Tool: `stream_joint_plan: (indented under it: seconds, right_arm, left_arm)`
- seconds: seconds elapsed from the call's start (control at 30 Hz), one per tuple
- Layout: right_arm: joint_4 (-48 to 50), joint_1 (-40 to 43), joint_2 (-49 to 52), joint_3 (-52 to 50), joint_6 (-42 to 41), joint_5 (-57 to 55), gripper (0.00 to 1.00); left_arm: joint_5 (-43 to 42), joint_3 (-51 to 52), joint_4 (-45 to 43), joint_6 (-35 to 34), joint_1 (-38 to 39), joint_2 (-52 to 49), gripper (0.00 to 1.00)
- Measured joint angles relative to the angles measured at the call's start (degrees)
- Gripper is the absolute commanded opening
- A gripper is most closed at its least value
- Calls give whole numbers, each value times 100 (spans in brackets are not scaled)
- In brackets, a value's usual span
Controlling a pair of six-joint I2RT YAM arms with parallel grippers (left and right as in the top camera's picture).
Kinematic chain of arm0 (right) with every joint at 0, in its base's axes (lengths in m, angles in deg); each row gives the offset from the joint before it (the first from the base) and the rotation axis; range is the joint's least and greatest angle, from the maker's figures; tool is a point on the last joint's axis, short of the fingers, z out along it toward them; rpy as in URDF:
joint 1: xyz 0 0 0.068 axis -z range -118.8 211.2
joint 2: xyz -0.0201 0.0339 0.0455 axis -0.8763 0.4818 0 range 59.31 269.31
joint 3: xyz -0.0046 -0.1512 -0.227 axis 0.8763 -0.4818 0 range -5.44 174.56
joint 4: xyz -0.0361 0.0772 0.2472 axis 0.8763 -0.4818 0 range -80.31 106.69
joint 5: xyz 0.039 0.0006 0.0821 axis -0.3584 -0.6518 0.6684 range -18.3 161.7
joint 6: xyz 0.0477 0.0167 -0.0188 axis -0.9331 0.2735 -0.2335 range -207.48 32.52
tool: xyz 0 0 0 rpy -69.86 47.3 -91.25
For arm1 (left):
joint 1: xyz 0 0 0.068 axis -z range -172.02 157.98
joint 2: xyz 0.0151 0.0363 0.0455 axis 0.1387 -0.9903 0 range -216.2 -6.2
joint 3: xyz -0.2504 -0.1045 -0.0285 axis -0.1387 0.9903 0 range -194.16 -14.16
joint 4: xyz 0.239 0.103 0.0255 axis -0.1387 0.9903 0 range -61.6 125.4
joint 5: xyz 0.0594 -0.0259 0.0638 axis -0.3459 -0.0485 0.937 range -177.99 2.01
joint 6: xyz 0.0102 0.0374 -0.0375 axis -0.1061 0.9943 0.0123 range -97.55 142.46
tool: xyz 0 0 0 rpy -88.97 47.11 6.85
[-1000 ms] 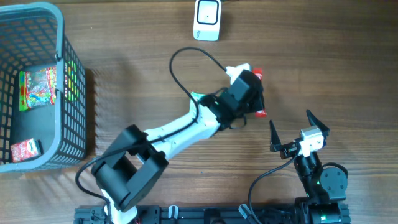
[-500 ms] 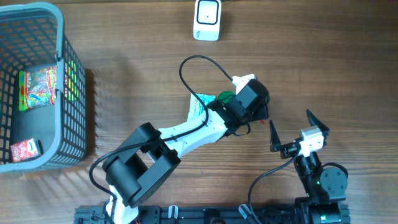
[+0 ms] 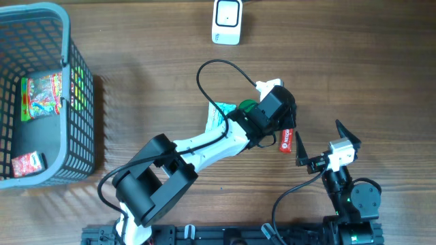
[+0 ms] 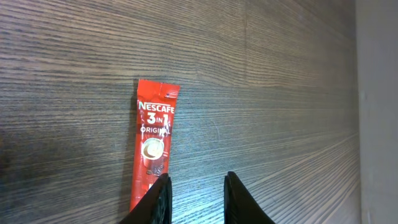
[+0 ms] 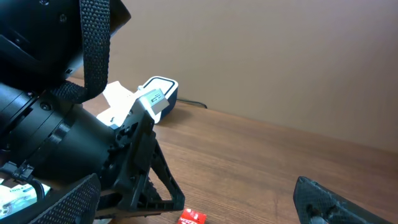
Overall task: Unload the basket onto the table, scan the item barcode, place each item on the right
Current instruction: 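Carry the Nescafe stick with the left gripper and drop it right of the jar, then reach the left gripper into the basket and grasp the Haribo bag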
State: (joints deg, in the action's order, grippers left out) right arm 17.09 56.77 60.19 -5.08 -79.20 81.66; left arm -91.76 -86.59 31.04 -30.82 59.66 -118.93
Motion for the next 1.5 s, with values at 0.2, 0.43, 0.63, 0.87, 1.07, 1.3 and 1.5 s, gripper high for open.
stream_joint_plan:
  seconds: [0.2,0.43,0.63,0.87,1.07,1.3,1.5]
  right_arm:
    - [0,0,0,0,0,0,100]
    - [0,0,0,0,0,0,100]
    - [0,0,0,0,0,0,100]
    - [2,0,0,0,0,0,99]
    - [0,0,0,0,0,0,100]
    - [0,0,0,0,0,0,100]
    - [0,0,0,0,0,0,100]
  left_arm:
    - [52,-339,170,4,-81,0,21]
    - [120,-393,741,4,-885,153,18]
    - [238,-396,1248,463,-1134,1215,22]
    - [1770,-417,2830,1252,-1123,3270,50]
    - [3742,-433,3571,1609,-1320,5178,65]
    - [4863,-448,3576,1880,-3254,6240,100]
    - [4636,-448,3755,1440,-5272,6234,100]
